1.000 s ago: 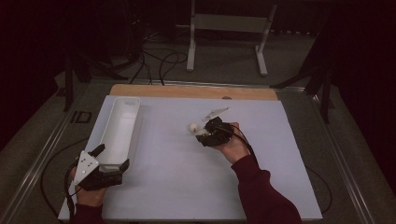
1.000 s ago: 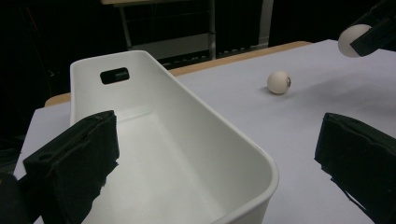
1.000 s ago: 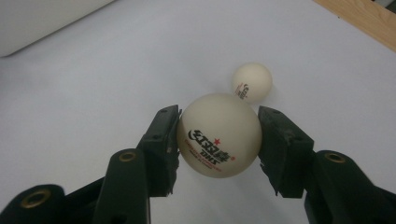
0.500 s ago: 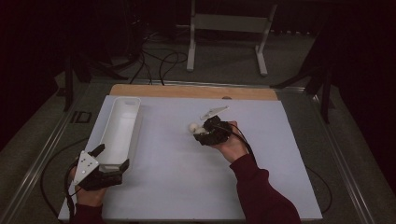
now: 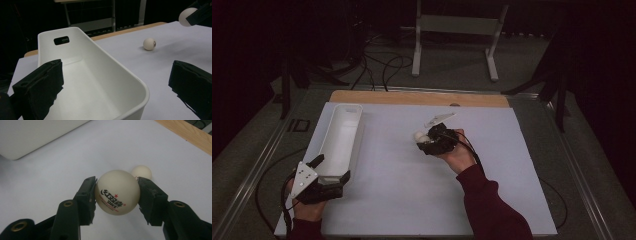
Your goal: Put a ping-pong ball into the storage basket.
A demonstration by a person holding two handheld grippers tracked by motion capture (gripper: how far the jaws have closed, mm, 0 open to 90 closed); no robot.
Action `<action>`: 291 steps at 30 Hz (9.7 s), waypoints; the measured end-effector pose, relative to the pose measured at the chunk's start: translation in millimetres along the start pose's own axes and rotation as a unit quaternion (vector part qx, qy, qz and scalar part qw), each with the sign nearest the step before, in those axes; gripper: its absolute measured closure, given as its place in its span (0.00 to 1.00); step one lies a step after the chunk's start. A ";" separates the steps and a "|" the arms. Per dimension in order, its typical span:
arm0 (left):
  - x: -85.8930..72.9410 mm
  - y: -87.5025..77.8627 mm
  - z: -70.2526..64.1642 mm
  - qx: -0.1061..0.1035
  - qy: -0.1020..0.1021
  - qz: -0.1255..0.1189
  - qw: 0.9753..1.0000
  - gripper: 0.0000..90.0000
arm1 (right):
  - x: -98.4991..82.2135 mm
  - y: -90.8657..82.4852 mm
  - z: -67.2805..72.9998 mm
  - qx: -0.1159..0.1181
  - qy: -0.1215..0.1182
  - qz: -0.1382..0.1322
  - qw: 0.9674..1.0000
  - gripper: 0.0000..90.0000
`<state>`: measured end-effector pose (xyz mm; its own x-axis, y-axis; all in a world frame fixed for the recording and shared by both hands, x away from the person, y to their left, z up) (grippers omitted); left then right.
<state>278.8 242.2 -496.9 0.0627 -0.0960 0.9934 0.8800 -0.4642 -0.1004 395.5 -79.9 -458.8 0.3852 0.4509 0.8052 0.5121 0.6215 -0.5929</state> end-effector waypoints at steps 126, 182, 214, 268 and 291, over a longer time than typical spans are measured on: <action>-0.6 0.6 -0.9 -0.002 0.008 0.003 1.000 0.01 | 40.9 25.1 28.6 0.027 -0.017 -0.031 0.999 0.56; -0.4 -0.2 -0.3 -0.002 0.006 0.000 1.000 0.01 | 64.2 40.8 41.9 0.046 -0.015 -0.046 0.998 0.56; -0.3 -0.7 0.1 -0.002 0.006 -0.001 1.000 0.01 | 75.1 48.4 48.9 0.058 -0.014 -0.055 0.997 0.56; 0.1 -1.7 0.8 -0.002 0.005 -0.003 1.000 0.01 | 87.4 58.6 54.9 0.065 -0.006 -0.062 0.996 0.56; 0.1 -1.9 1.3 -0.002 0.005 -0.003 1.000 0.01 | 92.6 63.1 59.4 0.072 -0.002 -0.069 0.995 0.56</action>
<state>277.8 244.2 -496.5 0.0519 -0.1020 0.9934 0.8782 -0.4689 -0.0941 417.9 39.1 -421.1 0.3161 0.3579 0.8786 0.4442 0.7625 -0.4705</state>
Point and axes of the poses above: each handheld gripper's, and its own axes: y roughly forward along the jaws, x roughly out of its top, z roughly to its left, the point moved 5 cm from there along y, roughly forward along the jaws, and after that the axes turned 10 degrees about -z, right-handed, at the moved point
